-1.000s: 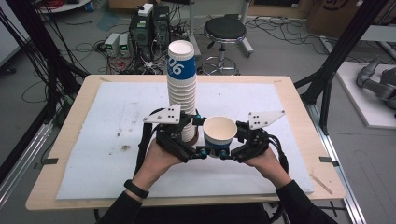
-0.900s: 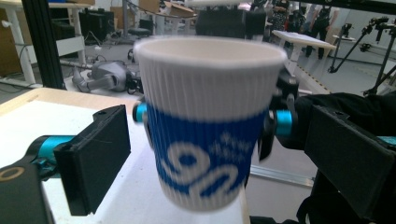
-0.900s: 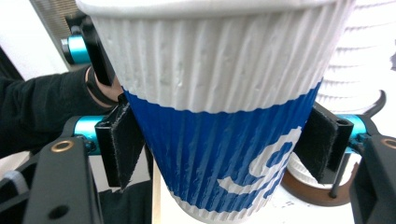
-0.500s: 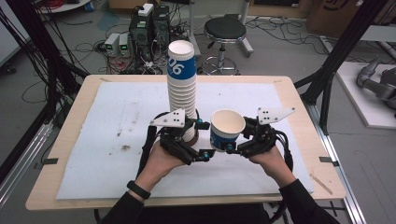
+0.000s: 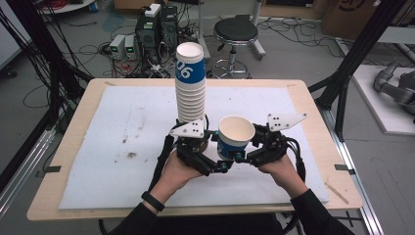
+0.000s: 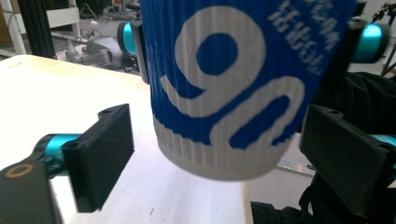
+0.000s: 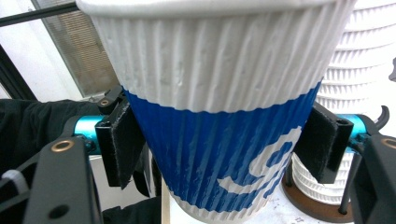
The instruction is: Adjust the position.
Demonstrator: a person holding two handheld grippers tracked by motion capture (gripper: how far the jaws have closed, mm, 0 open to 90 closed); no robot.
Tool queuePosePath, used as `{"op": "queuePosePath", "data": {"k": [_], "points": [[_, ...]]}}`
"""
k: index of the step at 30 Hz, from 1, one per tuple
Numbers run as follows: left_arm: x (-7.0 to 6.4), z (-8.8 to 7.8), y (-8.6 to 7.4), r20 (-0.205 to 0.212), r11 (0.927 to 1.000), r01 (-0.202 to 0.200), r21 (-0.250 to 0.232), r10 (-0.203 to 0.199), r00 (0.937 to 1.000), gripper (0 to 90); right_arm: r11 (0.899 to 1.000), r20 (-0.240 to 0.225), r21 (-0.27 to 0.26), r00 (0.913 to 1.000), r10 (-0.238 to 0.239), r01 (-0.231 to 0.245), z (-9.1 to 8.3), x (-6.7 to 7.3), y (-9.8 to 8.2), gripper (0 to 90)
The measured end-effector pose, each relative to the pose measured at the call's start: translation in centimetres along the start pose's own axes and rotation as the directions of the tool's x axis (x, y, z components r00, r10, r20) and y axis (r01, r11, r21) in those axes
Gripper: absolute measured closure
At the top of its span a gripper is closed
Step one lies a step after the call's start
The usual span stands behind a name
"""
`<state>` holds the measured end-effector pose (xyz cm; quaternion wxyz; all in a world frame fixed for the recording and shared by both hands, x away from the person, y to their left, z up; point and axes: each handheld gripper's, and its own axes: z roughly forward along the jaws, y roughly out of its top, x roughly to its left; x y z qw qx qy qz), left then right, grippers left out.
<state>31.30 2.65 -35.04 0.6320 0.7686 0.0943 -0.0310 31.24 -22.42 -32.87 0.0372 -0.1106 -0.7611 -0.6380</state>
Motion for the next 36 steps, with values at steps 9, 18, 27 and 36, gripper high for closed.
{"op": "queuePosePath", "data": {"k": [9,18,27,36], "points": [[-0.09,-0.13,-0.06,0.016,0.9998,-0.013,-0.013,0.013,0.9998,30.0,1.000,-0.007,0.002,1.0000,0.001,-0.001,0.22,0.06,-0.04,25.4],[-0.17,0.01,-0.18,0.029,0.9997,-0.021,-0.015,0.021,0.9994,30.3,1.000,-0.010,0.004,0.9999,-0.005,0.005,0.26,0.14,0.16,18.5],[-0.10,0.28,-0.44,0.038,0.9999,-0.017,-0.004,0.017,0.9991,30.4,0.999,-0.001,-0.030,0.9999,-0.015,0.015,-0.26,0.46,0.70,18.4],[-0.06,0.34,-0.39,0.040,0.9997,-0.001,-0.023,0.002,0.9992,19.2,0.999,0.006,-0.029,0.9994,-0.035,0.035,-0.25,0.50,0.65,22.2]]}}
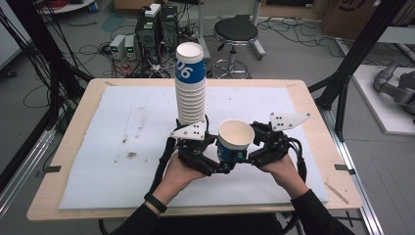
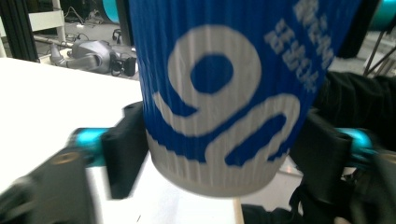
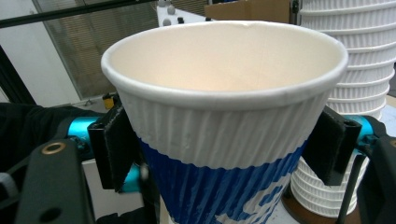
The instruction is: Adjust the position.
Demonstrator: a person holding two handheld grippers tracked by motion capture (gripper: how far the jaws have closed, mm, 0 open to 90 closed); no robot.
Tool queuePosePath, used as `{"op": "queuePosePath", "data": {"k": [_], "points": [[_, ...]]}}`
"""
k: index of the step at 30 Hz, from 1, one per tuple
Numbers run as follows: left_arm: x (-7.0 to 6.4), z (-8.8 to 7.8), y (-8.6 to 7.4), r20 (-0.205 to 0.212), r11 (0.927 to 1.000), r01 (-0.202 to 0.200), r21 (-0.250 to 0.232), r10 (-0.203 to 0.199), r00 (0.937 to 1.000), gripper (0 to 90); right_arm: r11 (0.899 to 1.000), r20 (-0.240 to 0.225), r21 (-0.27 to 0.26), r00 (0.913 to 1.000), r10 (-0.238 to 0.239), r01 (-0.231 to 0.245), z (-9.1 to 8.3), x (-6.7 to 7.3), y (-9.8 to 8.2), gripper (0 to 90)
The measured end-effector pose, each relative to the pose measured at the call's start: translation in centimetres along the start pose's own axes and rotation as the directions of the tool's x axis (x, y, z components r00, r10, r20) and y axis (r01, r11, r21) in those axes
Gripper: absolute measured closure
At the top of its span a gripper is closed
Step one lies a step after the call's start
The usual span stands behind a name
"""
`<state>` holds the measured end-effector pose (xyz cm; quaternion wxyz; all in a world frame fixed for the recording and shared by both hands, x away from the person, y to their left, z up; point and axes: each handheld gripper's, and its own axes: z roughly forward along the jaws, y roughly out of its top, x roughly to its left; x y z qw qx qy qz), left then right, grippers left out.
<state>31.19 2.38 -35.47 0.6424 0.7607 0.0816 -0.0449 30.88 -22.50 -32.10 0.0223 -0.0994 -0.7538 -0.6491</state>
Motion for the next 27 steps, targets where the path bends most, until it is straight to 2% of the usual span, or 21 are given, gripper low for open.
{"op": "queuePosePath", "data": {"k": [6,12,16,23,27], "points": [[-0.19,0.07,0.25,0.021,0.9994,0.009,-0.033,-0.009,0.9997,17.4,1.000,-0.002,0.010,1.0000,0.005,-0.005,0.32,0.10,-0.19,22.3],[-0.12,0.04,0.26,0.021,0.9994,0.016,-0.032,-0.015,0.9997,18.4,1.000,-0.003,0.015,1.0000,0.005,-0.005,0.66,0.21,-0.34,22.3],[-0.18,-0.04,0.23,0.025,0.9995,0.005,-0.031,-0.005,0.9997,26.6,1.000,-0.009,0.018,1.0000,0.000,0.000,0.80,0.23,-0.37,22.3],[-0.19,-0.06,0.22,0.022,0.9997,-0.001,-0.023,0.001,0.9997,27.4,1.000,-0.008,0.020,1.0000,0.006,-0.006,0.81,0.25,-0.32,19.7],[-0.17,-0.01,0.18,0.027,0.9998,-0.011,-0.017,0.011,0.9996,27.4,1.000,-0.014,0.004,0.9999,0.010,-0.010,0.67,0.30,-0.04,17.3]]}}
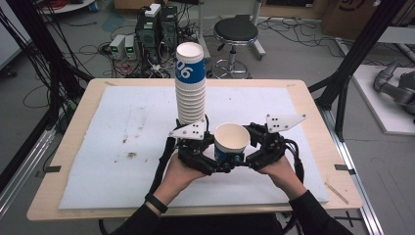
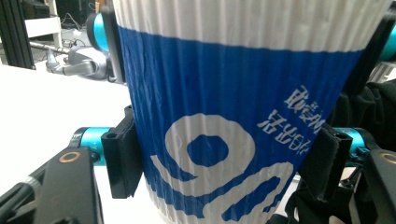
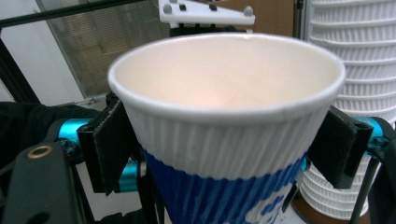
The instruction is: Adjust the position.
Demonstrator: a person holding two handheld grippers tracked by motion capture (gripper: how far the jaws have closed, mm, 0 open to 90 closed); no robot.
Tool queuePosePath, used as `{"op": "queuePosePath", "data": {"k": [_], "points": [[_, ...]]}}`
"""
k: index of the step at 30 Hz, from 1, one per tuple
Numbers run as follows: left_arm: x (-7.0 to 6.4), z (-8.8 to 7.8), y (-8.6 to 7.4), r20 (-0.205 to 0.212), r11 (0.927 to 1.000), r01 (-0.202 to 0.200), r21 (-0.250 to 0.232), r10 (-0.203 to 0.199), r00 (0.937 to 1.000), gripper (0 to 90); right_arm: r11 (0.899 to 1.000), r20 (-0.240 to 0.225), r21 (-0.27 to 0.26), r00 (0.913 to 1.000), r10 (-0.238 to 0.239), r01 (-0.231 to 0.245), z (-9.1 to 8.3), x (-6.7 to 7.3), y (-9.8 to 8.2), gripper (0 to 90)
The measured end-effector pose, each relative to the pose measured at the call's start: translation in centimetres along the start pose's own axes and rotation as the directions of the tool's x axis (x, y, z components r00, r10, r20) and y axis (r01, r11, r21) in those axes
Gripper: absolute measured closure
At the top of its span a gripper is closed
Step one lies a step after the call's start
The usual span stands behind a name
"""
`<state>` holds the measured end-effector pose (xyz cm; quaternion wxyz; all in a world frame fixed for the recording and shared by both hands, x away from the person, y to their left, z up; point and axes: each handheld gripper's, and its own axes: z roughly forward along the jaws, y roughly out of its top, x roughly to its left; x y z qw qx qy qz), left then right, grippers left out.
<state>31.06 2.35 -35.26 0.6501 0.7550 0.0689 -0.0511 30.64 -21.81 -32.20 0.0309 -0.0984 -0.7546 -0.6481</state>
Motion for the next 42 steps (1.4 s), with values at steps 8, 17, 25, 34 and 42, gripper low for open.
{"op": "queuePosePath", "data": {"k": [8,17,25,34,42], "points": [[-0.1,0.2,-0.1,0.001,1.0000,-0.007,0.007,0.007,1.0000,27.4,0.999,-0.017,-0.025,0.9997,0.020,-0.021,-0.3,0.0,0.2,17.6],[-0.1,0.2,0.0,-0.017,0.9999,-0.011,0.009,0.011,0.9998,17.9,1.000,-0.006,-0.020,1.0000,0.002,-0.003,-0.4,0.0,0.2,19.6],[-0.1,-0.7,0.2,-0.054,0.9998,-0.017,0.014,0.018,0.9984,13.3,1.000,0.026,-0.019,0.9996,-0.012,0.013,-1.0,-0.3,0.2,19.8],[-0.2,-2.8,0.8,-0.100,0.9995,-0.032,0.001,0.032,0.9944,12.7,0.999,0.069,-0.016,0.9971,-0.031,0.032,-2.0,-0.7,0.0,19.8],[-0.1,-5.1,1.1,-0.164,0.9987,-0.050,-0.014,0.047,0.9853,12.7,0.999,0.107,-0.012,0.9937,-0.033,0.035,-3.2,-1.2,-0.2,19.8]]}}
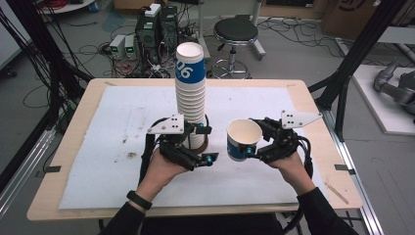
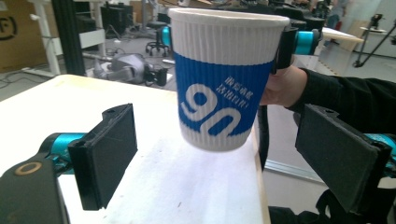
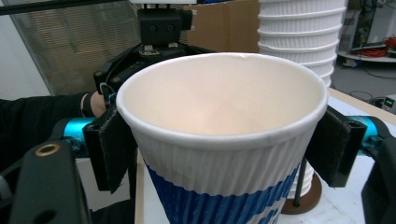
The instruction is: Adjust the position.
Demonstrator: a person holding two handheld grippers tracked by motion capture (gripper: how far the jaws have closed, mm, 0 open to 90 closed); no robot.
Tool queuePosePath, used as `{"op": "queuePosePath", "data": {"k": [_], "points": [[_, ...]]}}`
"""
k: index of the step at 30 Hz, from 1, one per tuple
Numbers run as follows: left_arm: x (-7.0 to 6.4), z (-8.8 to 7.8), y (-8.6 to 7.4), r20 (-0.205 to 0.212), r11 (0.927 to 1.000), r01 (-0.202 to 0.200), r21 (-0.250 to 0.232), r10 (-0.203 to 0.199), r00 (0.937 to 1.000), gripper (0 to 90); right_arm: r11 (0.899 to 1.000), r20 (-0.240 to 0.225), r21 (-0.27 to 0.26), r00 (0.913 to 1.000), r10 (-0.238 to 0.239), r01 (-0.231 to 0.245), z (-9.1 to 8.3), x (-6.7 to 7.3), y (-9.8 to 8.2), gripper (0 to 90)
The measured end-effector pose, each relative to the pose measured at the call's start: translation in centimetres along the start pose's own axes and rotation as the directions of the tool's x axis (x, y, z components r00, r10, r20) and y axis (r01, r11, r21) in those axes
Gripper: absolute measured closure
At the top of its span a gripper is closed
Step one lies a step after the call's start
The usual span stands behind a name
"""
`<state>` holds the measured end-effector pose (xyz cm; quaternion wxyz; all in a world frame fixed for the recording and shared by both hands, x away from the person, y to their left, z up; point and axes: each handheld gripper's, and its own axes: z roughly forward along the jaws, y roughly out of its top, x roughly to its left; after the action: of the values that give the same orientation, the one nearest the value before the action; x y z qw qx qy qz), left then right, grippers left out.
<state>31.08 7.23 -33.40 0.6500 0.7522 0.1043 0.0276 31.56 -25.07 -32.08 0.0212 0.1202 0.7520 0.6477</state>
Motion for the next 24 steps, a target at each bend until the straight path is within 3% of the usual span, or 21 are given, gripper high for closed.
{"op": "queuePosePath", "data": {"k": [7,15,24], "points": [[0.3,-2.3,-0.1,-0.052,0.9999,-0.001,-0.016,0.000,0.9986,12.7,1.000,0.023,0.001,0.9997,0.003,-0.003,-0.8,-0.5,-0.2,19.8],[0.3,-4.6,-0.3,-0.125,0.9997,-0.026,-0.001,0.026,0.9919,12.7,1.000,0.048,0.000,0.9988,0.007,-0.007,-1.5,-0.8,-0.4,19.8],[0.5,-6.4,-0.4,-0.162,0.9994,-0.020,-0.028,0.015,0.9866,12.7,1.000,0.064,-0.008,0.9979,0.006,-0.005,-2.1,-0.9,-0.5,20.1]]}}
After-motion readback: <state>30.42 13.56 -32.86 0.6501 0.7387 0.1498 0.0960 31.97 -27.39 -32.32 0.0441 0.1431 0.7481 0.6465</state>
